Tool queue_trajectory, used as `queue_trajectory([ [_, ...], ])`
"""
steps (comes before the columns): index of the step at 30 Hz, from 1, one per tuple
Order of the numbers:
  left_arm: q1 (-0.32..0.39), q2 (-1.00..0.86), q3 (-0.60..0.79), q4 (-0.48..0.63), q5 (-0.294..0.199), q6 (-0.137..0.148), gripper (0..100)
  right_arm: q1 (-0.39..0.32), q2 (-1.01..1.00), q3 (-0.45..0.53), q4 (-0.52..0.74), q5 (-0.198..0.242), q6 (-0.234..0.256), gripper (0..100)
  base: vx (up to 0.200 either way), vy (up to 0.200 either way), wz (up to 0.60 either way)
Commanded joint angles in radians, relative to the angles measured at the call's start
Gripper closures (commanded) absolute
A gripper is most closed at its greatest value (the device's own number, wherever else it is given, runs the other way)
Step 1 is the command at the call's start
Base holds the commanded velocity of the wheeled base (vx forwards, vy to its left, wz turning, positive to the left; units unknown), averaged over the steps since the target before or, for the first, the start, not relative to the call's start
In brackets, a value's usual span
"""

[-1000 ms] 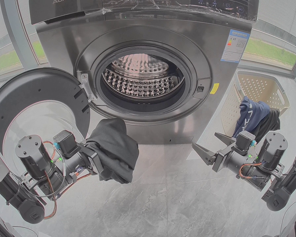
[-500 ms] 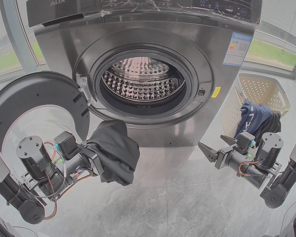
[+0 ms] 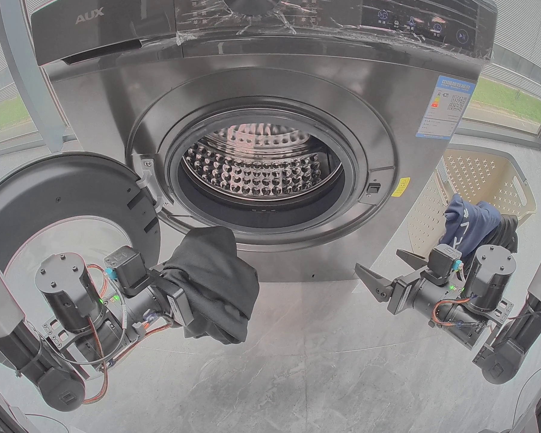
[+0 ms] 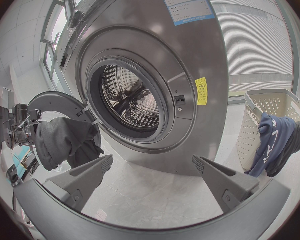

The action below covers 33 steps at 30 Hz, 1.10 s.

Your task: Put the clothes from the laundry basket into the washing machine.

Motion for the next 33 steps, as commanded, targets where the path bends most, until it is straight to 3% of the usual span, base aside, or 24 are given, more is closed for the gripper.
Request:
queue_trajectory([
  [1,-0.002,0.02,0.0,-0.001,0.0,0.001,100,0.006,0.001,0.0,-0.001,0.0,0.0,0,0.2,0.0,0.0],
  [8,-0.016,0.02,0.0,-0.001,0.0,0.001,100,0.016,0.001,0.0,-0.001,0.0,0.0,0,0.2,0.0,0.0],
  [23,-0.039,0.034,0.005,-0.001,0.006,0.001,100,0.05,-0.006,0.015,-0.001,-0.003,0.002,0,0.0,0.0,0.0],
  [26,-0.039,0.034,0.006,-0.001,0.006,0.001,100,0.05,-0.006,0.015,-0.001,-0.003,0.002,0,0.2,0.0,0.0],
  [33,-0.116,0.076,-0.009,-0.002,0.008,-0.002,100,0.118,-0.04,0.061,0.001,0.005,-0.001,0,0.0,0.0,0.0],
])
